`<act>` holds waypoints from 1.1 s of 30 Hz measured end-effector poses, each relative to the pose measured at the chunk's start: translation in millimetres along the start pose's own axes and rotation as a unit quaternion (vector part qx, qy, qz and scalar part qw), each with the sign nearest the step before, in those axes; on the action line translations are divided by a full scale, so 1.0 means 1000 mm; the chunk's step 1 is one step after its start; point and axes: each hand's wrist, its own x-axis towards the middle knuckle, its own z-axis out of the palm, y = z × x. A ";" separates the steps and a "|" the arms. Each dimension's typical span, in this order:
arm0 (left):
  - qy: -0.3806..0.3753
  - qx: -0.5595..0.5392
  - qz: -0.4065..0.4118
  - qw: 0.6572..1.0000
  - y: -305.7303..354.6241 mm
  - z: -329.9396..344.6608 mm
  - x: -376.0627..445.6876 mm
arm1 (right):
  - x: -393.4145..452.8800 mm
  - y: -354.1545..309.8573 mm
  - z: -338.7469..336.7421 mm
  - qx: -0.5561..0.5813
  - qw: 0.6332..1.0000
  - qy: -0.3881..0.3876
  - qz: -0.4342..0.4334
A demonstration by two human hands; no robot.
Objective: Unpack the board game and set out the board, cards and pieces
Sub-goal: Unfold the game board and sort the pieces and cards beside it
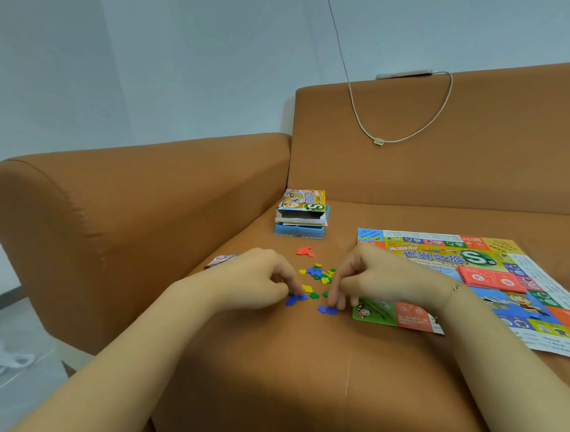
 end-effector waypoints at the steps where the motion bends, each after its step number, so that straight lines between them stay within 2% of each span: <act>1: 0.005 -0.017 0.007 1.000 0.000 0.001 0.000 | 0.001 0.001 0.000 0.012 1.000 0.010 -0.001; 5: 0.061 -0.105 0.022 0.992 -0.003 0.004 0.003 | 0.008 0.010 -0.002 0.008 0.994 0.104 0.010; 7: 0.130 -0.097 0.026 0.986 -0.009 0.008 0.009 | 0.012 0.015 -0.001 -0.043 0.991 0.125 0.012; 9: 0.162 -0.072 0.032 0.984 -0.013 0.014 0.017 | 0.016 0.020 0.003 -0.088 0.989 0.119 0.010; 17: 0.125 0.005 0.063 0.990 -0.018 0.035 0.034 | 0.018 0.024 0.004 -0.117 0.987 0.110 -0.005; 24: 0.108 0.059 0.056 0.991 -0.016 0.043 0.038 | 0.021 0.027 0.006 -0.125 0.986 0.111 -0.007; 33: 0.107 0.035 0.073 0.991 -0.025 0.034 0.026 | 0.021 0.028 0.005 -0.119 0.986 0.118 -0.009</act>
